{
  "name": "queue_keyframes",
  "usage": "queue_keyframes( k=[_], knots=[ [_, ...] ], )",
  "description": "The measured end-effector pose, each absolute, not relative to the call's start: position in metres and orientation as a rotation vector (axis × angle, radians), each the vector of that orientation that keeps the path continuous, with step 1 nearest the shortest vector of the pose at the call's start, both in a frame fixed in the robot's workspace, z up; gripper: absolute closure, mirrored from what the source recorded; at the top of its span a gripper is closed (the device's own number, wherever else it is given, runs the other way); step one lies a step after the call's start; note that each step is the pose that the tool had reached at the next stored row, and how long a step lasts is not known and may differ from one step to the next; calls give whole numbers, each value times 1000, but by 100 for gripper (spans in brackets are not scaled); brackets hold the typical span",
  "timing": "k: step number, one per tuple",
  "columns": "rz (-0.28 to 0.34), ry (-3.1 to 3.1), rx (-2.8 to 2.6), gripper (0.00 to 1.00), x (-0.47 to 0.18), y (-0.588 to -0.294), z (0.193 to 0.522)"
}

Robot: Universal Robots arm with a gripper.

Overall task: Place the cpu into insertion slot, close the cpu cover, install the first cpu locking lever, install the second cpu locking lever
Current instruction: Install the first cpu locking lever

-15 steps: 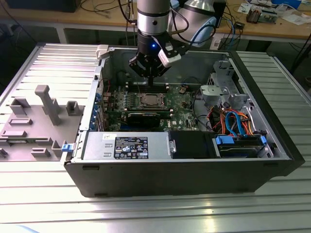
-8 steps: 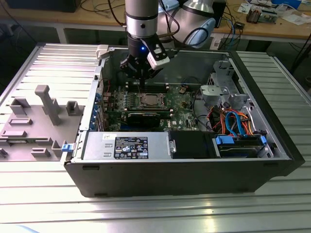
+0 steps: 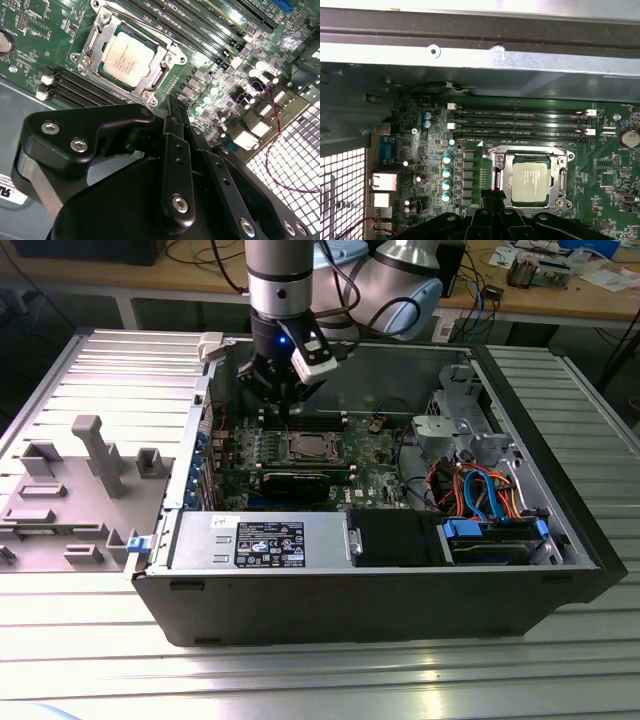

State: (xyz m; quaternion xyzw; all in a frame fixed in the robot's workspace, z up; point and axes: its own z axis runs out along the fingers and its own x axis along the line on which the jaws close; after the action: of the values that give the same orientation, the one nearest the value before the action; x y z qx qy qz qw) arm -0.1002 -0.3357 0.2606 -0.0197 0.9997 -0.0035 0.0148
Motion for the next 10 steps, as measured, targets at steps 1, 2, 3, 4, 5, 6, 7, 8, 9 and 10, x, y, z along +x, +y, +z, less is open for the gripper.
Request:
queue_keyframes(
  k=[1,2,3,4,5,6,7,8,9,10],
  knots=[
    [-11,3111,-61,89,-101,-336,260],
    [-11,3111,-61,89,-101,-336,260],
    [-11,3111,-61,89,-102,-336,260],
    [-11,3111,-61,89,-102,-336,260],
    [-11,3111,-61,89,-102,-336,260],
    [-11,3111,-61,89,-103,-336,260],
    [-11,3111,-61,89,-103,-336,260],
    [-11,3111,-61,89,-103,-336,260],
    [-11,3111,-61,89,-105,-336,260],
    [-11,3111,-61,89,-106,-336,260]
  ],
)
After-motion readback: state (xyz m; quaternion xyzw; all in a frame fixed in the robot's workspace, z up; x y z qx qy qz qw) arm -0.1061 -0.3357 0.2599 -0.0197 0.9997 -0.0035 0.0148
